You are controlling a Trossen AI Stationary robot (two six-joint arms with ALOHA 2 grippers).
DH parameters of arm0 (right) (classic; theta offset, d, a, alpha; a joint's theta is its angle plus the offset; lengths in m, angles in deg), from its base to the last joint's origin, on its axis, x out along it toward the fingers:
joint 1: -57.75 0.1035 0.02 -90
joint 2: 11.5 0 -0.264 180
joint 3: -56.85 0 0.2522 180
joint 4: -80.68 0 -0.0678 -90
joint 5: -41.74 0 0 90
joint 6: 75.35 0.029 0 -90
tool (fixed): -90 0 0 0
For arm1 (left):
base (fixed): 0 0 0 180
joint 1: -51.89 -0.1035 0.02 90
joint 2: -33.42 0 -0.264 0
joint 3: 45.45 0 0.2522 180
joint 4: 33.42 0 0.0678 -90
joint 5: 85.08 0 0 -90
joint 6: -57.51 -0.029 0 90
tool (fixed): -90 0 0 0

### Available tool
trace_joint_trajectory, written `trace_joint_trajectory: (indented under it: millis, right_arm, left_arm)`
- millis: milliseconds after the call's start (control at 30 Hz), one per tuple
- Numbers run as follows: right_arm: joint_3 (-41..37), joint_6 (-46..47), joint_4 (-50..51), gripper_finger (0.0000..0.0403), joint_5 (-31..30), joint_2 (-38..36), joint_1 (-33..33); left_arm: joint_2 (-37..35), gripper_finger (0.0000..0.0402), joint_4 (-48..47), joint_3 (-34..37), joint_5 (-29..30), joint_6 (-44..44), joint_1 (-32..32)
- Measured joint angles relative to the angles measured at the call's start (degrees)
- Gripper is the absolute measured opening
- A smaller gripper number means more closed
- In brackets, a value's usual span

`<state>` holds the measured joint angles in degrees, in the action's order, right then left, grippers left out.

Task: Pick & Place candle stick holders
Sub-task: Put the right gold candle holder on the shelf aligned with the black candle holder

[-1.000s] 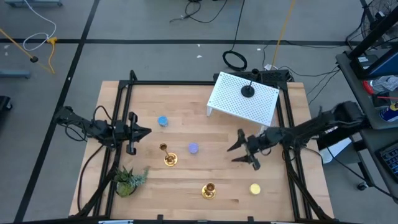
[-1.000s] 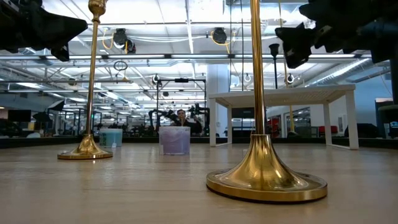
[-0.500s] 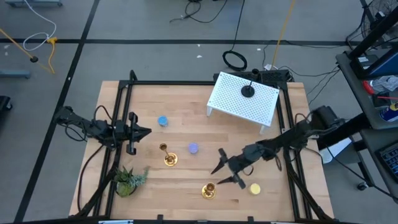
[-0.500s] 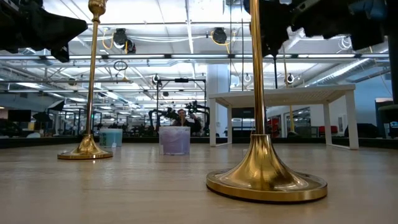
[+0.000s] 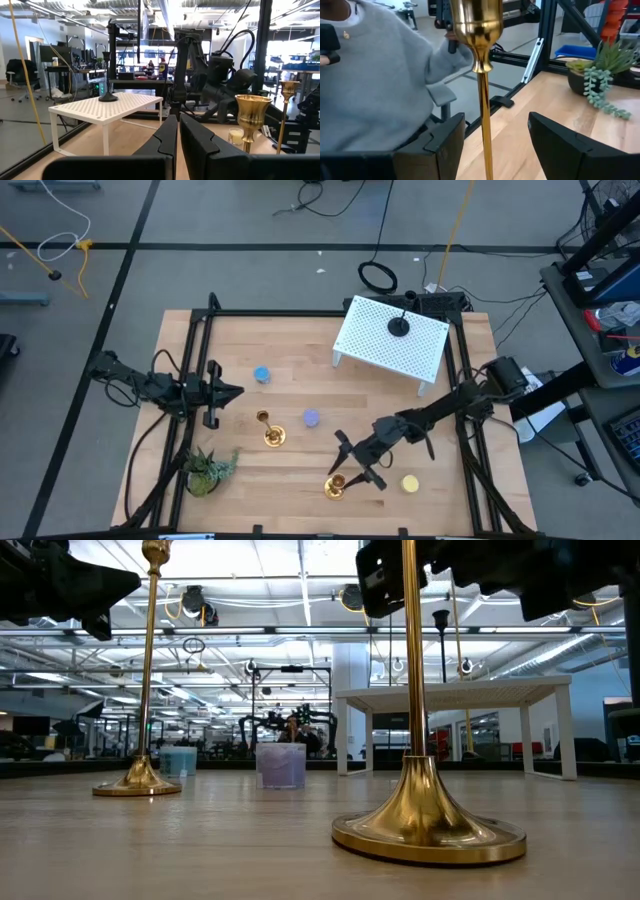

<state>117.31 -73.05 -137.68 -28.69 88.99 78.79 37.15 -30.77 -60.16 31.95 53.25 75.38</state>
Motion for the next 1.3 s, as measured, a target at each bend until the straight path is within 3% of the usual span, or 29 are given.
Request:
trace_joint_trajectory:
  millis: [400,767,967,1067,1300]
  right_arm:
    - [3.08,-2.07,0.50,0.0155,0.24,1.65,0.46]
    - [3.08,-3.19,0.07,0.0015,0.81,1.65,0.42]
    - [3.06,-2.58,-1.39,0.0032,3.19,1.65,0.37]
    - [3.06,-1.33,-3.28,0.0022,3.26,1.17,0.40]
    - [3.03,1.93,0.29,0.0024,3.01,-5.71,0.33]
  left_arm:
    - [0.01,0.0028,-0.05,0.00,-0.04,0.07,0.01]
    - [0.00,0.0028,-0.07,0.00,-0.06,0.07,0.00]
    - [0.00,0.0028,-0.11,0.00,-0.07,0.07,0.01]
    - [0.00,0.0028,-0.24,0.00,-0.08,0.05,0.00]
    - [0.00,0.0028,-0.42,0.00,-0.09,0.05,0.00]
